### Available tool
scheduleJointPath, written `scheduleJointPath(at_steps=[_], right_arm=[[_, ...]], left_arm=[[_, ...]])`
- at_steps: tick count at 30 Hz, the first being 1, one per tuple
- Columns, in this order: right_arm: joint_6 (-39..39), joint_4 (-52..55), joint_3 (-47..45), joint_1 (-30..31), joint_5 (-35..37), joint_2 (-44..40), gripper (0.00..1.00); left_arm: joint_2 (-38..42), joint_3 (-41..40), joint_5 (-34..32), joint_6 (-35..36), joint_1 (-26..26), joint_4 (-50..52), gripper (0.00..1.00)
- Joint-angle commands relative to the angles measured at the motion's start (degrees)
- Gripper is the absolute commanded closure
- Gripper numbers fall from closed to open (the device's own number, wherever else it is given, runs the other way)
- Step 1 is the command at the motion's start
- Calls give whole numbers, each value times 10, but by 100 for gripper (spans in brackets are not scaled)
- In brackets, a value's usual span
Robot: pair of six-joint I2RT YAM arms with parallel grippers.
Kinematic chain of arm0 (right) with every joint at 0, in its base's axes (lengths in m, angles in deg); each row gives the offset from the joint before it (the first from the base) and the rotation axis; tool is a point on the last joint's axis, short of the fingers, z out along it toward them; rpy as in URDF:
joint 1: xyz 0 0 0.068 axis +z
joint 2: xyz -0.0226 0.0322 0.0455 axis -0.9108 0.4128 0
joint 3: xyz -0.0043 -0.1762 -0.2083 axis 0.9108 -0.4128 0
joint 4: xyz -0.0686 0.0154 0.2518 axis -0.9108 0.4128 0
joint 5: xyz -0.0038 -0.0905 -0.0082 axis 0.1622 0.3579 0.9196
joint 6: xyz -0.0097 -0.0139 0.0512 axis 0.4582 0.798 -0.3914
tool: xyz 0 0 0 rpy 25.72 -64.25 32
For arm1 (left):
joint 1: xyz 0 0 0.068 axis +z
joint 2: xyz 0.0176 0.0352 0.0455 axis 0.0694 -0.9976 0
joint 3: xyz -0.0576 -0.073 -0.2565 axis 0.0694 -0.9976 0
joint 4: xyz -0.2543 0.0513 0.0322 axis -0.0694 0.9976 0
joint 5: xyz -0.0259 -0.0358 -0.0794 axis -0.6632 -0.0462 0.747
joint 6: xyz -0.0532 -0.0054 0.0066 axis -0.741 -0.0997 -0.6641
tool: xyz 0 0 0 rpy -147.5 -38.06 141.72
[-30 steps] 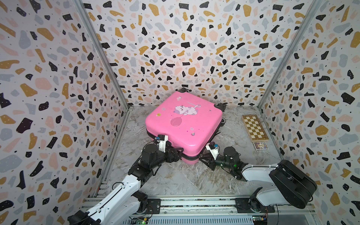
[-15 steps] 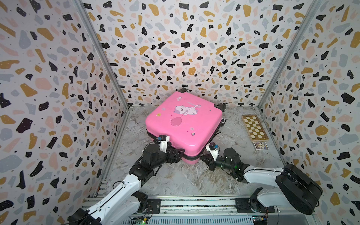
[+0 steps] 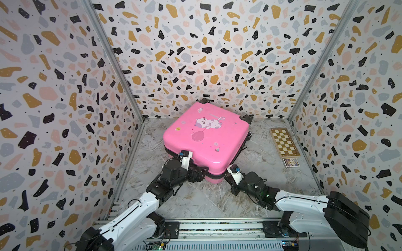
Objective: Open the suitcase zippers
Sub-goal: Unzip the zipper on the suitcase.
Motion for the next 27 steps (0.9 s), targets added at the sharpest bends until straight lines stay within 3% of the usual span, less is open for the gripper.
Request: scheduleJointPath(at_steps=[1,6,14,21,27], right_arm=[[27,55,25,47,19,-12,100],[40,92,55,100,57,2,100],[16,124,88,134,57,26,100],[-91,199,53,138,114,-8,100],[-177,268,18,138,167,-83,100]], left_arm=[[-15,22,0,13,-14,-39,1],[-21,25,-2,19,-25,-42,1],[-9,26,-11,24,-43,-41,0],[114,34,-132,43,-46,68,0],[115,88,-222,29,-46,169,0]])
